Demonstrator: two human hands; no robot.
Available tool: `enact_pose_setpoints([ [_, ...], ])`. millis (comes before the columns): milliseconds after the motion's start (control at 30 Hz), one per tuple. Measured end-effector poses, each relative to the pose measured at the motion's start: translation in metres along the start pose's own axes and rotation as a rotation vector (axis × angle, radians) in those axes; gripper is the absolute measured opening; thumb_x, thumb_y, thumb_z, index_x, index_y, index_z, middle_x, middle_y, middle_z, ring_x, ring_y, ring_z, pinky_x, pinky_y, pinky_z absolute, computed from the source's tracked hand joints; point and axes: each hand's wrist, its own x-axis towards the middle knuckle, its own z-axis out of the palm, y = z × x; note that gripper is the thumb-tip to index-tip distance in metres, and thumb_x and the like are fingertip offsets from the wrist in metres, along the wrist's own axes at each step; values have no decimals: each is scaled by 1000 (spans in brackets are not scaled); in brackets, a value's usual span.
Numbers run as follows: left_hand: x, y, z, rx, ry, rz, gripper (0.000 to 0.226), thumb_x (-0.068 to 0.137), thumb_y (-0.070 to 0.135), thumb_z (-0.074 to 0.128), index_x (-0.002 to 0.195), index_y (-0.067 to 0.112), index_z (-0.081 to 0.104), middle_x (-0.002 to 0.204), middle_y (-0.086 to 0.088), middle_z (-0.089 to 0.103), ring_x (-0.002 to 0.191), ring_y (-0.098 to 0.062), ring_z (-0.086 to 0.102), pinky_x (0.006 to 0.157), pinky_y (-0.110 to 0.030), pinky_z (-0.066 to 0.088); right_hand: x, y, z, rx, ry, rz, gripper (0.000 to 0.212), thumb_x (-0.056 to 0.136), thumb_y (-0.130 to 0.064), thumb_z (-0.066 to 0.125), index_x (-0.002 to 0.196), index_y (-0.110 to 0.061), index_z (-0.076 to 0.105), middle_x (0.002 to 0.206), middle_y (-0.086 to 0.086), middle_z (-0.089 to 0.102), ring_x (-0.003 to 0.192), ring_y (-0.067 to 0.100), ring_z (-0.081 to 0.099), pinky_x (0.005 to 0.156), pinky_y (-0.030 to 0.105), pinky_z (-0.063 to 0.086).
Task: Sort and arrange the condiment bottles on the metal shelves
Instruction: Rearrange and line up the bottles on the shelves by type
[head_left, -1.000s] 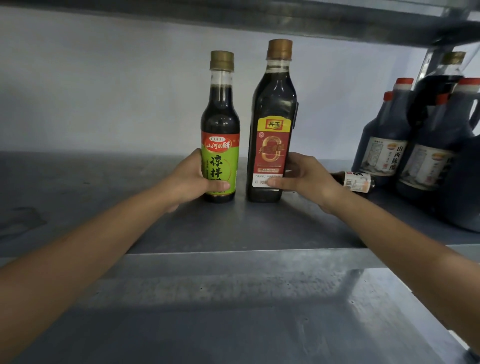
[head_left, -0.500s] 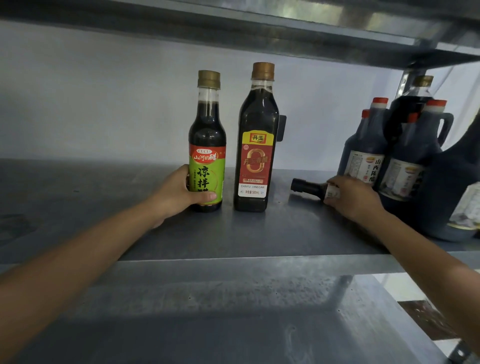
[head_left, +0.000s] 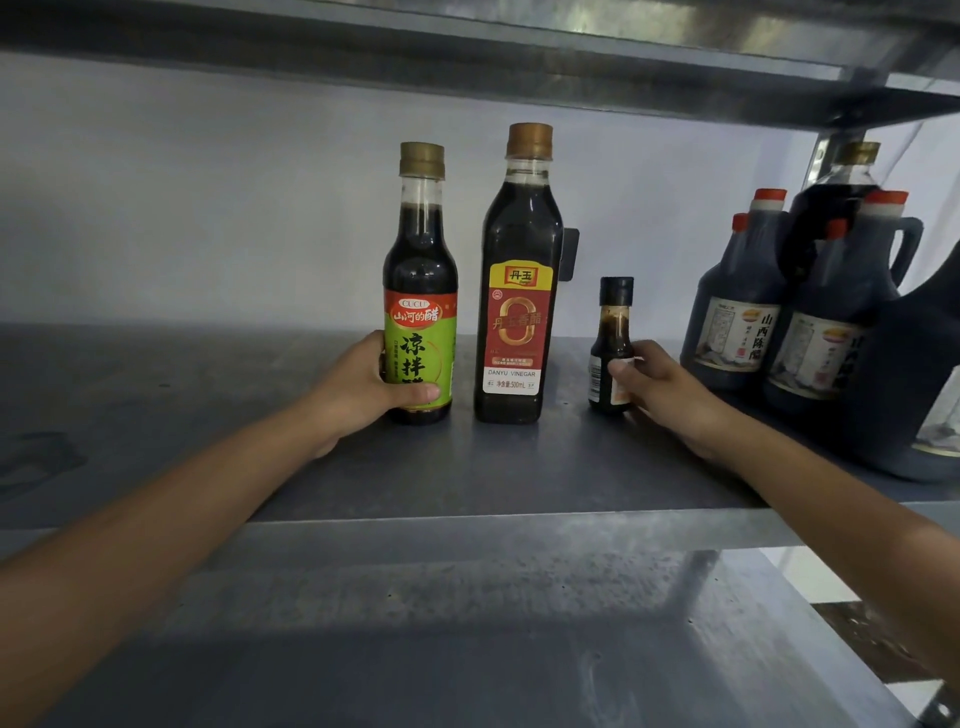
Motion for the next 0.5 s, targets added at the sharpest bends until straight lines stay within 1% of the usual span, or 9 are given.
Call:
enact_pose_setpoints([
  [67,0,-1,0,5,-1,-1,67,71,17,80,130,15,48,123,0,63,110,-15,60,100,-37,46,-1,2,0,-11,-34,-19,39,97,-27,48,134,-19,38,127,6,53,117,24,51,98,39,43],
  [100,1,-1,0,7,0,-2,68,71,18,80,130,15,48,123,0,63,110,-15,60,100,-38,46,-1,3,0,-51,-27,-46,39,94,-27,53,131,-20,41,128,4,52,117,21,50,98,37,43],
  [167,1,0,0,7,0,-1,67,71,17,79,131,16,48,123,0,62,111,-16,59,99,-36,45,-1,2,0,-159,24,-118,38,85,-24,67,120,-20,51,121,0,51,109,15,52,86,26,43],
  [200,1,0,0,6,-1,-1,66,72,17,79,131,16,48,123,0,62,111,-16,59,99,-36,45,-2,1,1,-189,39,-144,37,83,-21,70,116,-20,53,117,-1,52,105,15,52,79,22,42],
  [233,1,0,1,7,-2,-2,66,72,17,78,131,16,48,124,0,62,112,-16,59,99,-36,45,-2,0,1,-190,33,-154,36,83,-18,70,116,-19,55,113,-1,55,103,15,53,77,22,42],
  [333,1,0,1,7,-2,-5,66,73,17,78,131,17,47,125,0,61,113,-17,58,100,-36,44,-1,3,1,-151,-36,-137,40,88,-14,63,126,-15,51,118,3,58,109,19,54,89,30,43],
  [400,1,0,0,8,-1,-8,66,72,18,78,131,18,47,125,0,61,113,-17,58,100,-37,44,-2,5,1,-43,-67,-103,44,89,-7,61,130,-16,47,122,7,58,114,22,54,93,34,46],
  [467,1,0,0,13,-3,-7,67,72,18,79,131,18,47,125,0,61,113,-17,58,101,-38,44,-1,5,2,10,-109,-81,52,85,-1,63,131,-17,44,125,7,57,116,22,54,96,36,45],
  [500,1,0,1,12,-2,-5,67,72,18,79,131,18,47,125,0,61,113,-16,58,101,-38,44,-1,4,2,-13,-124,-80,57,82,-2,66,131,-18,43,126,3,56,116,19,52,98,34,43],
])
